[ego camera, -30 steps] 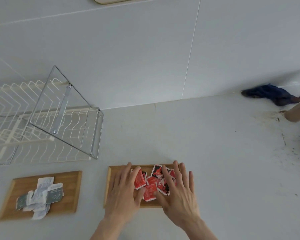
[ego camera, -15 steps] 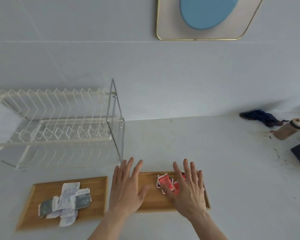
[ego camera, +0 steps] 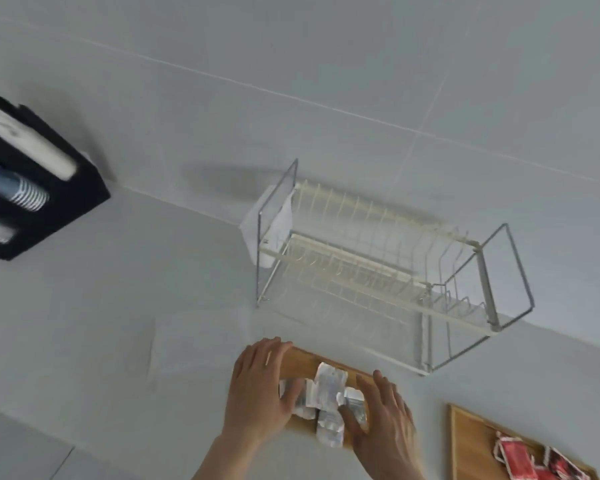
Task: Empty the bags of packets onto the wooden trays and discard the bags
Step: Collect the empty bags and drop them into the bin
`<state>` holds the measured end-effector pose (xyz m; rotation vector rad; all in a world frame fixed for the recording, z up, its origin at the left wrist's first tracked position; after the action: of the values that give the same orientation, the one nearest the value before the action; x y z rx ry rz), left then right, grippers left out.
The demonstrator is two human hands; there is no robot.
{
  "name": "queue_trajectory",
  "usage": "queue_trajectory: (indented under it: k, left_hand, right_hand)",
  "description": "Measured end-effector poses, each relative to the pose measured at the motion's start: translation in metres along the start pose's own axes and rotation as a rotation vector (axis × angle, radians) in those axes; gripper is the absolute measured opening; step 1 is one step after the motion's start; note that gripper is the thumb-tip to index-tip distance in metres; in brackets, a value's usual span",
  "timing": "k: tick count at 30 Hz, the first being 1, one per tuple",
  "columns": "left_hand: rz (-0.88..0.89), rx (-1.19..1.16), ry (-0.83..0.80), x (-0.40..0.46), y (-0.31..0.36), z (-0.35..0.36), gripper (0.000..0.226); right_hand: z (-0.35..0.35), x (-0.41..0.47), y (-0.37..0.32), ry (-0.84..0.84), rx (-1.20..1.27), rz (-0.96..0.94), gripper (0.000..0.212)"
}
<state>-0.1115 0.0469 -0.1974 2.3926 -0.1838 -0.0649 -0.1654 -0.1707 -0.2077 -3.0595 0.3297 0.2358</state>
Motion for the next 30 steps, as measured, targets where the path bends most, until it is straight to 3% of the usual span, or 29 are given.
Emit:
queue_trajectory:
  k: [8, 11, 14, 18, 24, 30]
  left_hand:
    - [-0.346, -0.183, 0.328, -0.002, -0.104, -0.079, 0.045]
    - [-0.498, -0.241, 0.402, -0.003, -0.133, -0.092, 0.050]
    - [-0.727, -0.365, 0.439, -0.003, -0.157, -0.101, 0.062]
    - [-0.997, -0.505, 0.306, -0.003, -0.181, -0.099, 0.076]
    - [-1.098, -0.519, 0.147, -0.010, -0.187, -0.090, 0.059]
    - [-1.051, -0.721, 0.228, -0.006, -0.181, -0.082, 0.039]
  right_hand:
    - [-0.003, 0.024, -0.129, -0.033, 0.063, -0.185, 0.038]
    - [-0.006, 0.037, -0.166, -0.029, 0.067, -0.262, 0.044]
    - [-0.005, 0.048, -0.197, -0.128, -0.028, -0.350, 0.056]
    - [0.004, 0.057, -0.225, -0.300, -0.141, -0.430, 0.074]
    - [0.028, 0.054, -0.228, -0.476, -0.278, -0.418, 0.073]
    - [0.038, 0.047, -0.223, -0.488, -0.257, -0.429, 0.067]
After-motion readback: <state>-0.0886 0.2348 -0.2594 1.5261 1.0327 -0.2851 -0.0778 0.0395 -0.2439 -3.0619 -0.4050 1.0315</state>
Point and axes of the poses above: each hand's wrist, its own x-axis towards the middle knuckle, its own z-axis out of the palm, y = z × x, the point moved 2 cm from there along x, towards the middle knuckle, and after that the axes turned 12 degrees about -x, right-handed, at the moved point
